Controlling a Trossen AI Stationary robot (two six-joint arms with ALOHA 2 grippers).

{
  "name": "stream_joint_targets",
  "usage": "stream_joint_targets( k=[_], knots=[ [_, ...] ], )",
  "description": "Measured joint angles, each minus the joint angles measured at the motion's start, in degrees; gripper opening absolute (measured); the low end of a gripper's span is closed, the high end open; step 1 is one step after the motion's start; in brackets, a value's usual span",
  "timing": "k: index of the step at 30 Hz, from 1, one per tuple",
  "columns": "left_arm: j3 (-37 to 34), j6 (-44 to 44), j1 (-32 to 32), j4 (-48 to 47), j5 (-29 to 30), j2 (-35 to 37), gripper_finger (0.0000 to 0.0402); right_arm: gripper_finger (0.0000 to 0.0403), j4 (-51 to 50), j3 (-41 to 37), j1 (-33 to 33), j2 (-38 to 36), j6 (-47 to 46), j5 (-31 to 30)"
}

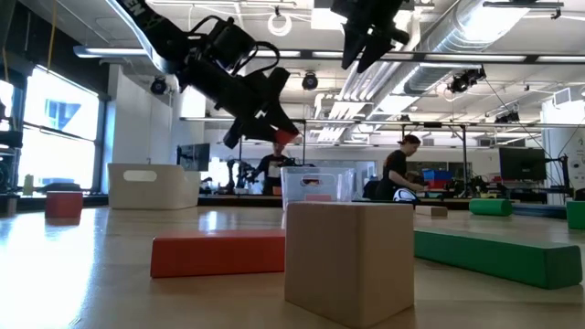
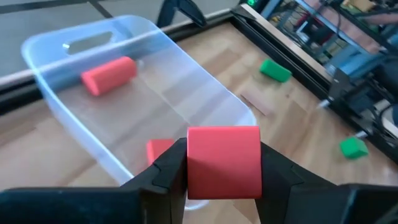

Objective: Sort & place blocks by color
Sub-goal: Put the orange block into the transparent bin

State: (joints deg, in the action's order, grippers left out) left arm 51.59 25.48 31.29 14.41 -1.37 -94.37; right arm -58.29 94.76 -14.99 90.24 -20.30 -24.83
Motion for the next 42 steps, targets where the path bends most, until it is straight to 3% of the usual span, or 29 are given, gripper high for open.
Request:
stream_joint_targets(
  k=[10, 14, 22, 42],
  knots=[
    [0.3, -0.2, 4.3, -0.1, 0.0, 0.0, 0.0115, 0.0213, 4.2, 0.0, -7.8, 0.0, 1.3, 3.7],
    [3.9, -2.4, 5.2, -0.1, 0.1, -0.6, 0.0116, 0.0213, 4.4, 0.0, -9.7, 0.0, 1.3, 4.1],
    [14.6, -9.9, 5.5, -13.7, 0.3, -5.4, 0.0116, 0.0213, 4.6, 0.0, -11.4, 0.0, 1.3, 4.8],
    [15.0, -6.2, 5.4, -15.2, -7.0, -13.9, 0.0118, 0.0213, 4.5, 0.0, -11.4, 0.0, 0.9, 6.9]
  ],
)
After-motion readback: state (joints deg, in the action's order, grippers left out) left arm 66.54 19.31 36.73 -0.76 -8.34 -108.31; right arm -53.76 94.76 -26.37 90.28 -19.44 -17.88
